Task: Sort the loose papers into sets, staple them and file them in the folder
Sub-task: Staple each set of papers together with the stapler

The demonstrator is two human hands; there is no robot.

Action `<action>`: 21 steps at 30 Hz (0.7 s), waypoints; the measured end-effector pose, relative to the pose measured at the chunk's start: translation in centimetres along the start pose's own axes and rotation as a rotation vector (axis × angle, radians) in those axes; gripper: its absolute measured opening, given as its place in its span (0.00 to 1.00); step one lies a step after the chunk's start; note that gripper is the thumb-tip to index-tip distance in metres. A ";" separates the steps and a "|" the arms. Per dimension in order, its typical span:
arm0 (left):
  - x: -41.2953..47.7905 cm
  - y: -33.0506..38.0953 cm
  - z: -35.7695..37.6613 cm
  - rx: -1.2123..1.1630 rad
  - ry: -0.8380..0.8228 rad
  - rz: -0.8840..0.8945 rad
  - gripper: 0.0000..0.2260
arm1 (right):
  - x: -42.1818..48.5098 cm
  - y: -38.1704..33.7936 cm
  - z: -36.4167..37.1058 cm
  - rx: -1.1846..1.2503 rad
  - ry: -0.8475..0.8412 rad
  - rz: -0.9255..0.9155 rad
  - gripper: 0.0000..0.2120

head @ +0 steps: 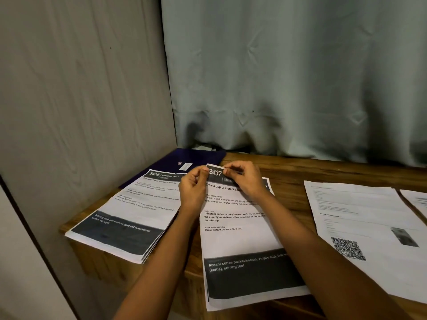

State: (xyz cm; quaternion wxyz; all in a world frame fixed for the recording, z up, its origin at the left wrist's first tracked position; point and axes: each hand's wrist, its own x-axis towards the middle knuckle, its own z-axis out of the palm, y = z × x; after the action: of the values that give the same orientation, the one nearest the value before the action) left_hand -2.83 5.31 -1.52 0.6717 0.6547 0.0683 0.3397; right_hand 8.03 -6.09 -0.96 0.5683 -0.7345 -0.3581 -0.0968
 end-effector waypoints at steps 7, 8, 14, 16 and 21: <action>-0.4 0.8 0.0 -0.096 -0.125 0.002 0.12 | 0.3 -1.2 0.0 -0.098 0.002 -0.003 0.04; -0.5 0.9 0.0 -0.099 -0.141 0.008 0.12 | 0.3 -1.3 0.0 -0.089 0.004 0.003 0.04; -0.5 1.0 -0.1 -0.101 -0.173 -0.009 0.12 | 0.4 -1.5 -0.2 -0.086 -0.020 0.008 0.05; -0.5 1.1 -0.1 -0.113 -0.192 -0.024 0.11 | 0.4 -1.7 -0.4 -0.102 -0.028 0.015 0.06; -0.4 1.0 -0.1 -0.135 -0.188 -0.062 0.11 | 0.0 -2.0 -0.4 -0.126 -0.072 0.018 0.04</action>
State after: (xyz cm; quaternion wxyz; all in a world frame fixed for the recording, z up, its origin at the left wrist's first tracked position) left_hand -3.50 5.08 -0.76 0.7279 0.6347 0.0025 0.2596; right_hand 6.90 -6.23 0.72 0.5087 -0.7750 -0.3646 -0.0876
